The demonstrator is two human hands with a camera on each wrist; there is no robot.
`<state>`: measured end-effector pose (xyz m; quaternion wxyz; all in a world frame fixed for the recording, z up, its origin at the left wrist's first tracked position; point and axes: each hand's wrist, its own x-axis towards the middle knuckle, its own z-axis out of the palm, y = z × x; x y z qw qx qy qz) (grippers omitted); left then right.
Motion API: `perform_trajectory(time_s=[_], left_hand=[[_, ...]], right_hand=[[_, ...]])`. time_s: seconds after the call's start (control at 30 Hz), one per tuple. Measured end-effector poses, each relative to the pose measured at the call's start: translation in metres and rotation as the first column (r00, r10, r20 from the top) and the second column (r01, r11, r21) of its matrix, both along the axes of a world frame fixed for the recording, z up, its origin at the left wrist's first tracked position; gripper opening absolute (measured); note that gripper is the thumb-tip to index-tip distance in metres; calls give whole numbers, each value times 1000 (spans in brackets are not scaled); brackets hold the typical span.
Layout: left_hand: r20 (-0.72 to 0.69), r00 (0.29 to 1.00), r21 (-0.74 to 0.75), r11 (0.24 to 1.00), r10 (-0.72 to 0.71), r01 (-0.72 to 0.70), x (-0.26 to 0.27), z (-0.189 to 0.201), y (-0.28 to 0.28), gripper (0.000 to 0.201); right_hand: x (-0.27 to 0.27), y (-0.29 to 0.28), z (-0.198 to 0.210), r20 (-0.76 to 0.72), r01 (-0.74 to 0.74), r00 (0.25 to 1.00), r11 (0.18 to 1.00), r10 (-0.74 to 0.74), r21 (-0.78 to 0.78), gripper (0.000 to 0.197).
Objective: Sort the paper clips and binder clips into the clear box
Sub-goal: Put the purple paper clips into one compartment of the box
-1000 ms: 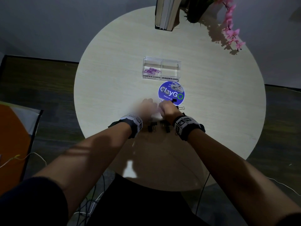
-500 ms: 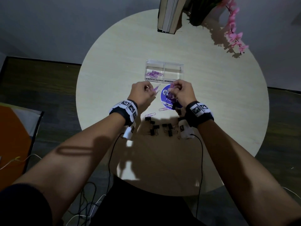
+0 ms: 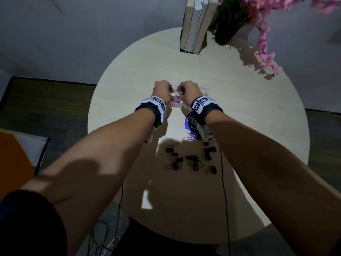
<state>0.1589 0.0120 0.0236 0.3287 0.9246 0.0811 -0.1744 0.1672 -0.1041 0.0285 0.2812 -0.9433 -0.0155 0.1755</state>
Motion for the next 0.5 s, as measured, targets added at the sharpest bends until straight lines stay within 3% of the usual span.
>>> perform_trajectory(time_s=[0.17,0.23,0.3,0.37,0.43,0.5], left_hand=[[95,991,-187,976,-91,108,-28,11,7,25],[76,980,-207,958,-186,198,-54,3,9,19],[-43,927,-113,924,-373,366,-81,-10,8,15],[-169,854,1,866,-492,499,-105,-26,4,21],[-194,822,81,826,-535,557,-122,-43,1,30],[-140,838,99,835,-527,542,-134,-52,-4,25]], right_hand=[[-20,-16,14,84,1,996,996,-8,85,29],[-42,-26,10,15,-108,994,992,107,62,24],[-68,-37,3,-114,-305,949,946,293,-112,16],[-92,-45,-8,-222,-472,880,827,420,-305,17],[-108,-52,-22,-267,-531,847,755,460,-385,27],[-119,-58,-34,-220,-536,842,718,493,-444,28]])
